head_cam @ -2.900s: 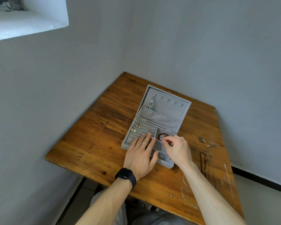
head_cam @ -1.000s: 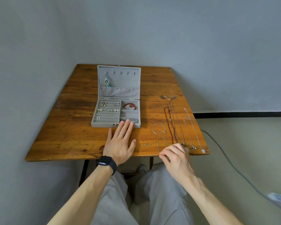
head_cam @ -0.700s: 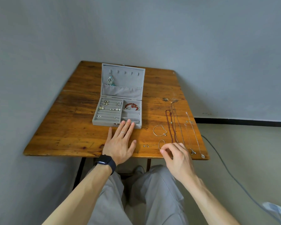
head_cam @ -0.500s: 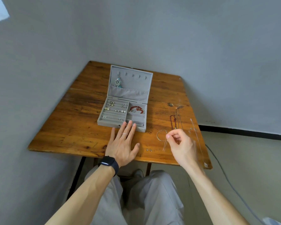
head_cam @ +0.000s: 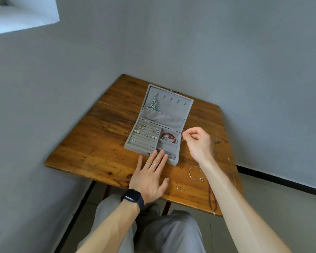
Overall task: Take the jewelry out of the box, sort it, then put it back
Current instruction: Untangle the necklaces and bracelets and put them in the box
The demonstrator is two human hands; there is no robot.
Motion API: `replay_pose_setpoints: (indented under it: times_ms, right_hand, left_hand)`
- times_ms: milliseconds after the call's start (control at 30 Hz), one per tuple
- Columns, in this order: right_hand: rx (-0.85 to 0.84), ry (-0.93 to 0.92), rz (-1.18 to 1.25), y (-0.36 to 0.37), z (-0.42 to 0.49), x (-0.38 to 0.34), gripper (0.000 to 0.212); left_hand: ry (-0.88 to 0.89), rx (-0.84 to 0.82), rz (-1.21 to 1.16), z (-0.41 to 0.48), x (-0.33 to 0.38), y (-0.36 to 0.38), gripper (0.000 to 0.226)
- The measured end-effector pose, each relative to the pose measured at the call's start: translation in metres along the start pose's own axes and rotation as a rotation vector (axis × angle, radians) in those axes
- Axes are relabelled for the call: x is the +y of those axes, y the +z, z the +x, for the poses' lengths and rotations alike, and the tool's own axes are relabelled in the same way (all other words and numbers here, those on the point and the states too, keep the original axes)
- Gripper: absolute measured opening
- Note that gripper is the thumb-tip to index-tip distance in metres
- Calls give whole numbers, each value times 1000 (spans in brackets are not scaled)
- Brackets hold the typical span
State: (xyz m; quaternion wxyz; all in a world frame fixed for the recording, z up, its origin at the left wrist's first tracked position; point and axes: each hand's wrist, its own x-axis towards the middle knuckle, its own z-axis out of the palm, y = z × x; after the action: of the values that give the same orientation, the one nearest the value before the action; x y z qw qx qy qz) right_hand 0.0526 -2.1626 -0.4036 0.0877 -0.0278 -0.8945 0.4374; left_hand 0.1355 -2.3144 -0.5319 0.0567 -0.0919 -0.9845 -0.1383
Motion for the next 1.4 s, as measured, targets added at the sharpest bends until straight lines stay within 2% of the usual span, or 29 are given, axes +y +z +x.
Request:
replay_pose_setpoints:
  times_ms: [433, 533, 633, 767, 867, 1000, 1267, 1400]
  right_hand:
    - [-96, 54, -46, 66, 16, -8, 6]
    - [-50, 51, -244, 65, 12, 7, 7]
    - [-28, -37, -504, 59, 6, 30, 11]
    - [43, -158, -587, 52, 2, 43, 15]
    - [-55, -290, -631, 51, -2, 47, 24]
    - [-247, -237, -758, 51, -7, 50, 40]
    - [-239, -206, -678, 52, -15, 54, 36]
    - [-246, -193, -650, 52, -17, 57, 41]
  left_hand:
    - [18, 30, -67, 0, -2, 1, 77]
    - [17, 33, -71, 0, -2, 1, 77]
    - [17, 43, -78, -1, -2, 2, 77]
    - [17, 60, -92, -1, -3, 1, 77]
    - [12, 44, -80, -1, -2, 2, 76]
    - [7, 41, -68, 0, -2, 0, 76]
    - [1, 18, -23, -1, -3, 4, 76]
    - [3, 33, -9, 0, -2, 4, 76]
